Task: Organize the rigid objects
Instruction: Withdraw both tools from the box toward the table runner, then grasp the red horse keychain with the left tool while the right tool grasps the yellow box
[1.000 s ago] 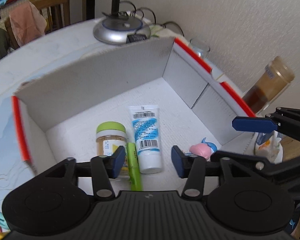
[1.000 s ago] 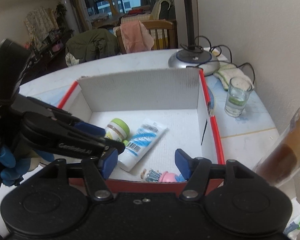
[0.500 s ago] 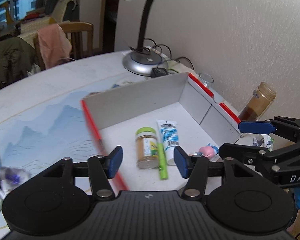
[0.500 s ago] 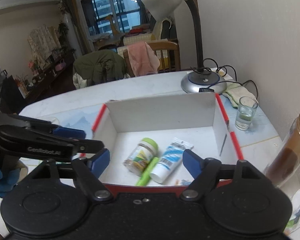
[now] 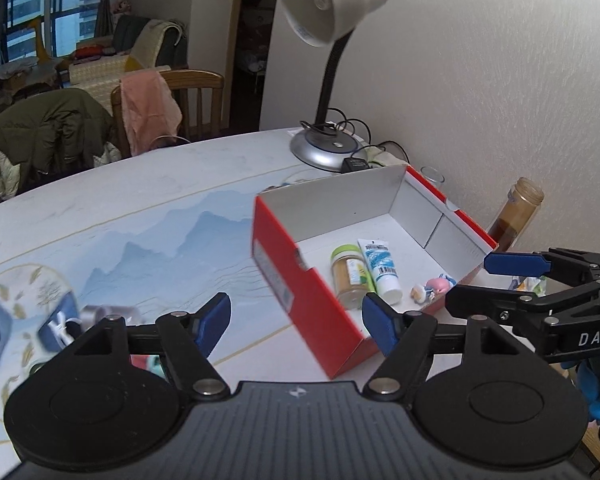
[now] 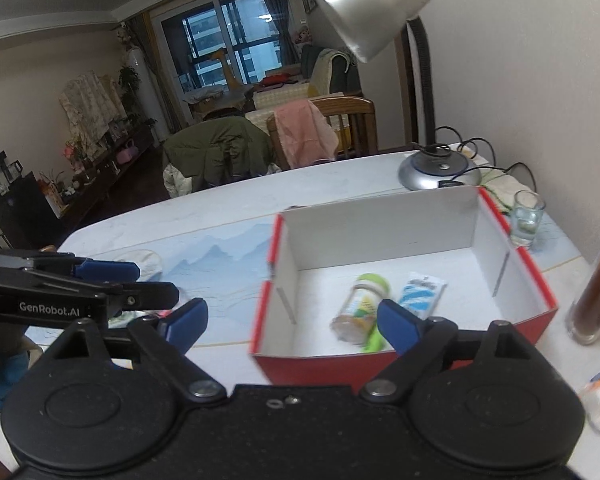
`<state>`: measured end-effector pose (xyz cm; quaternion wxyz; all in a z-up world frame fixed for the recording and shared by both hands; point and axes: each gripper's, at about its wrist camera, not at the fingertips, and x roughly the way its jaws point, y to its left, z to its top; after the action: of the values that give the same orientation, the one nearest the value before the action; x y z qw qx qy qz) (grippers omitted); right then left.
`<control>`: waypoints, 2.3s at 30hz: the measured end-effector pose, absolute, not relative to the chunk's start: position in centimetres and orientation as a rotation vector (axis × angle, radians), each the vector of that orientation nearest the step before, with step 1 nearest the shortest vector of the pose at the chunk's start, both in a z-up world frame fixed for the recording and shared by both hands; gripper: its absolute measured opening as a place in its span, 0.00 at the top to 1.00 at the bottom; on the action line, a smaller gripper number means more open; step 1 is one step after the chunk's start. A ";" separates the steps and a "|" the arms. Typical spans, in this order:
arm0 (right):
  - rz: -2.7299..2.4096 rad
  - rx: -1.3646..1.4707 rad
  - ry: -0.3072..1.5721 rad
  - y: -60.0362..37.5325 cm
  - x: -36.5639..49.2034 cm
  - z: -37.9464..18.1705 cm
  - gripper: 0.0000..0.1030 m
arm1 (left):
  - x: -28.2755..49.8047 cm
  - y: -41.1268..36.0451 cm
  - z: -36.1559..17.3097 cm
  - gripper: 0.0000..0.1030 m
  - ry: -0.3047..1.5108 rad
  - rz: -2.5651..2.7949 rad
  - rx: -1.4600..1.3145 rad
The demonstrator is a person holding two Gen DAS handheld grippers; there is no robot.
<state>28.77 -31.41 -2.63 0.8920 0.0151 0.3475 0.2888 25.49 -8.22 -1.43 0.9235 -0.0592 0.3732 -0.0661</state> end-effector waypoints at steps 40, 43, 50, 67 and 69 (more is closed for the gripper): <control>0.567 -0.036 0.895 -11.8 22.8 -9.1 0.04 | 13.0 5.3 -12.4 0.00 0.778 -0.031 -0.133; 0.557 -0.061 0.914 -10.4 23.5 -10.0 0.04 | 13.3 5.0 -13.7 0.00 0.796 -0.018 -0.105; 0.509 -0.091 0.990 -8.1 25.7 -12.6 0.13 | 13.6 4.6 -16.0 0.00 0.826 -0.043 -0.095; 0.428 -0.160 1.080 -5.3 27.8 -15.6 0.47 | 12.8 3.0 -18.6 0.01 0.846 -0.071 -0.063; 0.436 -0.163 1.084 -5.2 27.7 -15.7 0.51 | 12.6 2.5 -18.5 0.06 0.838 -0.083 -0.043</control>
<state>27.70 -5.18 -15.74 0.8311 -0.0770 0.5110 0.2056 12.58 2.53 -18.51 0.9125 -0.0207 0.4066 -0.0403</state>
